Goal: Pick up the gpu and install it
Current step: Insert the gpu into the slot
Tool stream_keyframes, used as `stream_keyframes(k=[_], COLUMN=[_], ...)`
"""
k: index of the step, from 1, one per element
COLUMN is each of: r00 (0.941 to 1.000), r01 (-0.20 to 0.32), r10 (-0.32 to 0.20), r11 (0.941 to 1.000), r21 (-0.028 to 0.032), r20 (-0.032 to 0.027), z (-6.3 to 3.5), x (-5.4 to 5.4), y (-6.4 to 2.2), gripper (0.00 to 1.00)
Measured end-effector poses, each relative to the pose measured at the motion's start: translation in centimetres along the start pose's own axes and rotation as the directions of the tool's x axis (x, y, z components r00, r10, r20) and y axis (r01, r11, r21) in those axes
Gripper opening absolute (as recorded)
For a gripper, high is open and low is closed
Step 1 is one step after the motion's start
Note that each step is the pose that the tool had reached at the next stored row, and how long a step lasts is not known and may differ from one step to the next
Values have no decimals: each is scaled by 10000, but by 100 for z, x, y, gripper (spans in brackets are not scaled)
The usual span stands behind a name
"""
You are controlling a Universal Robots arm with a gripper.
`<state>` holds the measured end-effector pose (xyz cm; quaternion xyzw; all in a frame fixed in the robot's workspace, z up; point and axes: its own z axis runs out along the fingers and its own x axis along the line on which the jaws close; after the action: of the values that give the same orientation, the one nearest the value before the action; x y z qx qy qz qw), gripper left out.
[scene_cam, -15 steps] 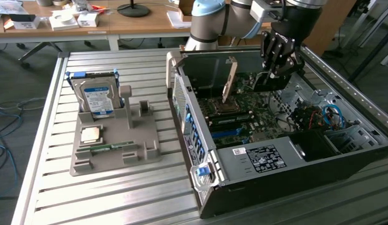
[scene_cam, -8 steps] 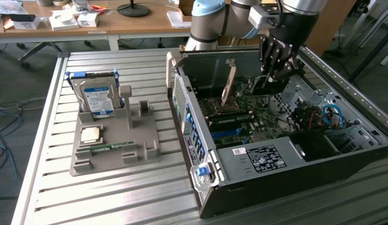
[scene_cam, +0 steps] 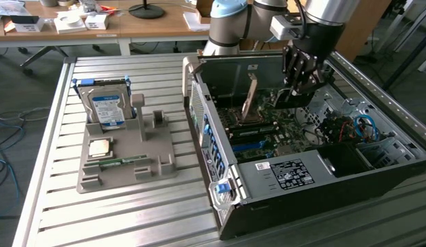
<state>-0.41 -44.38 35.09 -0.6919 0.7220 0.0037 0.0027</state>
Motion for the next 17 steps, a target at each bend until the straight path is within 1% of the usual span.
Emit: stream_keyframes(k=[2, 7, 10, 17], r00=[10000, 10000, 10000, 10000], r01=[0, 0, 0, 0], r10=[0, 0, 0, 0], r11=[10000, 10000, 10000, 10000], r21=[0, 0, 0, -1], r20=[0, 0, 15, 14], z=[18, 19, 43, 83], x=[0, 0, 0, 1], y=[0, 0, 1, 1], gripper=[27, 27, 27, 27])
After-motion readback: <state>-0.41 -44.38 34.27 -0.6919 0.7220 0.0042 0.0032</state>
